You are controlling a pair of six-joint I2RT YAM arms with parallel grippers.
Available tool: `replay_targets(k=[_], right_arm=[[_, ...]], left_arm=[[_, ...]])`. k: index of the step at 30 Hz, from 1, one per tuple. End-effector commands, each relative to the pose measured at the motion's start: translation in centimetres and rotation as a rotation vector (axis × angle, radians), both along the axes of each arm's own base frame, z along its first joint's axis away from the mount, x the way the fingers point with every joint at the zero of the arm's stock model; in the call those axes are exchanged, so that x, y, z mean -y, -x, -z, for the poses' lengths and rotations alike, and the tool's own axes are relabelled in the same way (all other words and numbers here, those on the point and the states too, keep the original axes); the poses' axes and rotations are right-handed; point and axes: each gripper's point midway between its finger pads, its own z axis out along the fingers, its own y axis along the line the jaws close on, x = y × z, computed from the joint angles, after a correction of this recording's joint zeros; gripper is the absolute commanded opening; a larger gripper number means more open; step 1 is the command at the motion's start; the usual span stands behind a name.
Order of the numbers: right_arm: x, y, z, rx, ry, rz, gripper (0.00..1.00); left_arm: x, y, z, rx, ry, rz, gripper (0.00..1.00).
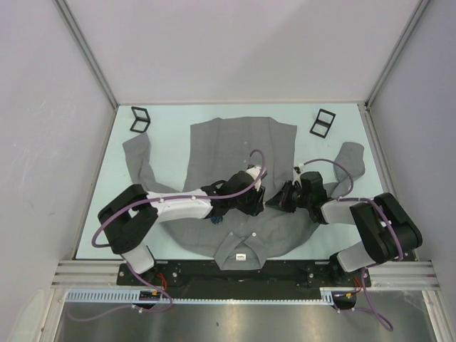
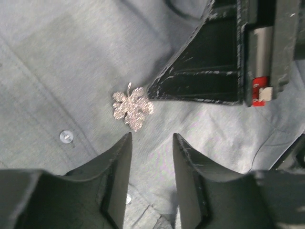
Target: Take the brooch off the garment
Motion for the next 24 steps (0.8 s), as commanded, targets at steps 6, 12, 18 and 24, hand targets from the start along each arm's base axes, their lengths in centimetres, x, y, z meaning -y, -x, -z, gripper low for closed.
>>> replay_targets(k=[6,12,18,24], right_arm=[[0.2,-0.4,-1.3,0.076,0.035,0.018,0.13],[-0.8,-0.5,-1.5,0.119,0.142,0.001,0.13],[-0.4,-0.6,-0.6,0.071,0.153,0.026,0.17],[0.5,-0.7,-0.1,0.038,0.142,0.055,0.24]], left_arm=[[1.4,-0.2,-1.6,-0.004,0.070,-0.048,0.32],[1.4,-0.4,-1.2,-0.043,0.116,-0.096,0.37],[2.1,0.0,-0.6,-0.045,0.111,-0.018,0.48],[1.7,-0.7,0.6,0.028,-0.063,0.010,0.61]])
